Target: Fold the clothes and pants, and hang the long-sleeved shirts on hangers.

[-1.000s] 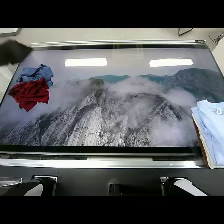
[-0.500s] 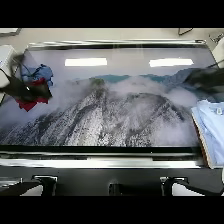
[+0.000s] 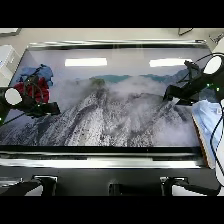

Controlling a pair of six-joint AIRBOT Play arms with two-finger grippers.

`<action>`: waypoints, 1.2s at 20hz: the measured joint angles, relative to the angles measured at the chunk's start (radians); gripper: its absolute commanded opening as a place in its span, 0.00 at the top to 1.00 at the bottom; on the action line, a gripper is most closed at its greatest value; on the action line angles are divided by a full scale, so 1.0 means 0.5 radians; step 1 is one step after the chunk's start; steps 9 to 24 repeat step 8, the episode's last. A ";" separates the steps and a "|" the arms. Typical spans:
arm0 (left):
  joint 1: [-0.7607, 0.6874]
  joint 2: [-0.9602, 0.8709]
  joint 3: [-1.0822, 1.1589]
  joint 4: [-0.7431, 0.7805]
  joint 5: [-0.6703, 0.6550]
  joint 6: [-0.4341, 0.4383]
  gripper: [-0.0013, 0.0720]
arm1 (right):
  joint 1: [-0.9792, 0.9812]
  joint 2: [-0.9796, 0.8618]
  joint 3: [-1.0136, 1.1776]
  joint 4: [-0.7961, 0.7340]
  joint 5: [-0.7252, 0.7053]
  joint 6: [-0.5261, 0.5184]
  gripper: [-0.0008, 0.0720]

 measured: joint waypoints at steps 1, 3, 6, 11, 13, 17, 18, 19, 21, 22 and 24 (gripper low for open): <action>-0.002 0.001 -0.005 0.000 0.002 0.000 0.02 | 0.004 -0.001 -0.002 -0.005 0.005 0.000 0.04; -0.003 0.003 -0.012 -0.002 0.005 -0.001 0.02 | 0.008 -0.002 -0.004 -0.006 0.019 0.000 0.04; -0.003 0.003 -0.018 -0.005 0.006 -0.001 0.02 | 0.011 -0.002 -0.004 -0.005 0.021 0.000 0.04; -0.003 0.003 -0.018 -0.006 0.006 -0.002 0.02 | 0.011 -0.002 -0.004 -0.007 0.035 0.000 0.04; -0.003 0.003 -0.018 -0.006 0.006 -0.002 0.02 | 0.011 -0.002 -0.004 -0.007 0.035 0.000 0.04; -0.003 0.003 -0.018 -0.006 0.006 -0.002 0.02 | 0.011 -0.002 -0.004 -0.007 0.035 0.000 0.04; -0.003 0.003 -0.018 -0.006 0.006 -0.002 0.02 | 0.011 -0.002 -0.004 -0.007 0.035 0.000 0.04; -0.003 0.003 -0.018 -0.006 0.006 -0.002 0.02 | 0.011 -0.002 -0.004 -0.007 0.035 0.000 0.04; -0.003 0.003 -0.018 -0.006 0.006 -0.002 0.02 | 0.011 -0.002 -0.004 -0.007 0.035 0.000 0.04; -0.003 0.003 -0.018 -0.006 0.006 -0.002 0.02 | 0.011 -0.002 -0.004 -0.007 0.035 0.000 0.04; -0.003 0.003 -0.018 -0.006 0.006 -0.002 0.02 | 0.011 -0.002 -0.004 -0.007 0.035 0.000 0.04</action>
